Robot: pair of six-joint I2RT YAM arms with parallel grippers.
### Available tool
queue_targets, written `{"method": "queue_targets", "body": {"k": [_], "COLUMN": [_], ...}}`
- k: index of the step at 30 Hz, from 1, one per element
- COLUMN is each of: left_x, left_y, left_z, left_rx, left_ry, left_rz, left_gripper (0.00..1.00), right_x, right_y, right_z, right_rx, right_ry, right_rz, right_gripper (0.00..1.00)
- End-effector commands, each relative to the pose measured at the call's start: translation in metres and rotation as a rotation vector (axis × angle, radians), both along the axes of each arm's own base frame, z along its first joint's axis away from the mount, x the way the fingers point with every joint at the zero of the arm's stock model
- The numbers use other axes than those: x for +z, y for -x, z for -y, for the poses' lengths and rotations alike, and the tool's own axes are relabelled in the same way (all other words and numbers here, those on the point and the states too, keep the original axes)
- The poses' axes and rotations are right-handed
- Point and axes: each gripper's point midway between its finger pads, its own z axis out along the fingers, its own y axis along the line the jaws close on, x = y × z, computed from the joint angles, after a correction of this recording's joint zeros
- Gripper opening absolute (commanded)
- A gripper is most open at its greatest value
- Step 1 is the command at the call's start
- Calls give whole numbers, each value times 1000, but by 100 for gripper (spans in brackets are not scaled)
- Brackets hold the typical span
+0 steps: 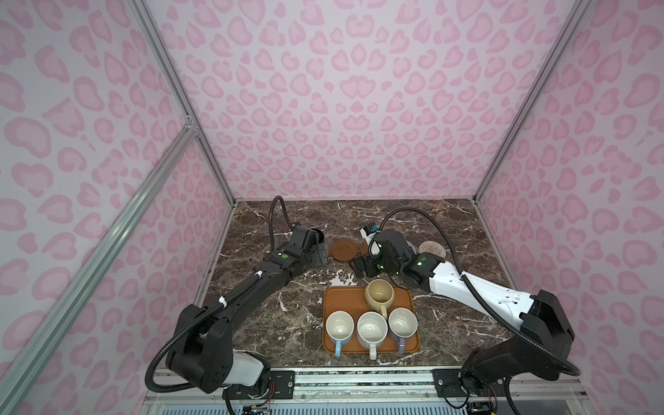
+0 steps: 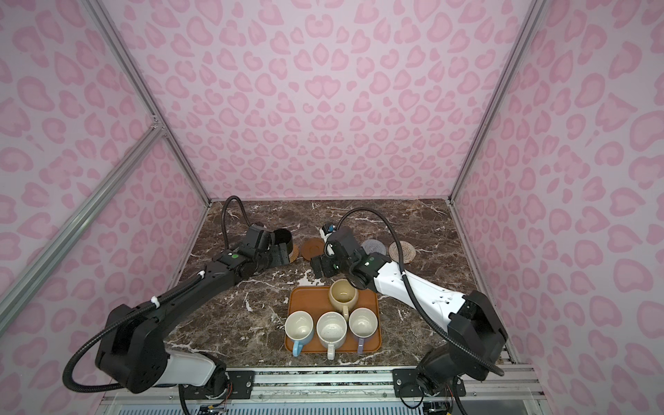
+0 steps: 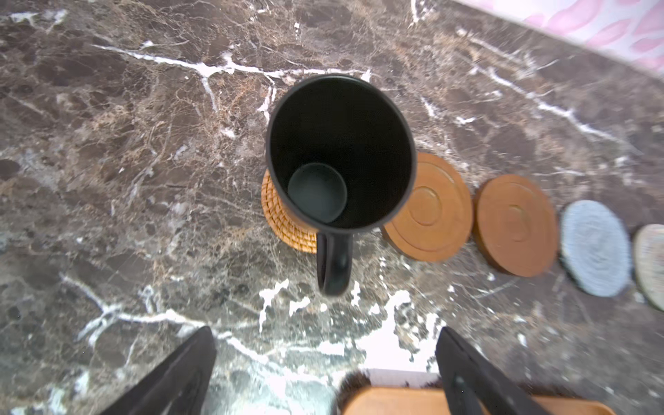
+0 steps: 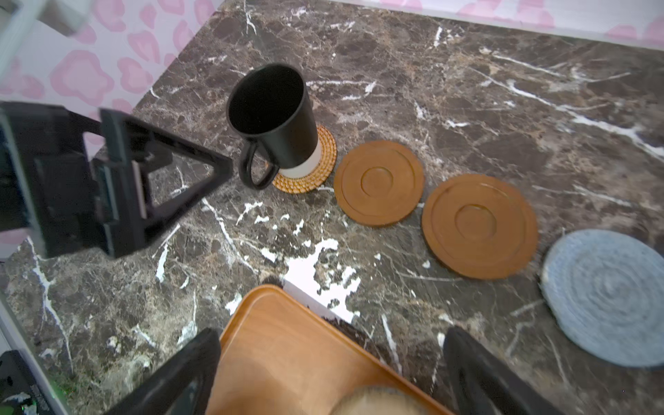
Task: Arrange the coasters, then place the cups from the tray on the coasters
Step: 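Set the black mug on the rattan coaster while the right gripper nears the cream mug, then grasp and lift the cream mug with the right gripper while the left draws back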
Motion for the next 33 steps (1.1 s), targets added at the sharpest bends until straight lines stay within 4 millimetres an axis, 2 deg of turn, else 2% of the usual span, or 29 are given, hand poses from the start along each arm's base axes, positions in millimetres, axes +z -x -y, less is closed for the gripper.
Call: {"method": "queue_targets", "body": {"k": [1,4,7,11,22,33], "left_x": [17,28,38,54,51,45], "left_y": [10,35,62,86,112,120], "left_z": [9,19,43,66,84,94], "left_rx": [-17,-67,-186,-322,-358,-376], "left_ry": [115,229,344,415,432,406], "left_rz": [55,57,66,107,115,99], "left_gripper": [97,97,97,97,99,99], "right_x": [-13,-14,-17,-27,-69,-91], "right_y": [15,34,52,72,87,91], "right_z": [33,54,71,79,73,71], "right_rx": [-93,-126,-143,-121,-77,-59], "right_ry": [101,137,148,114,146,181], "right_rz": [-31,-46,-64,-101,-218,-266], "right_gripper": [99,96,97,98,84,74]}}
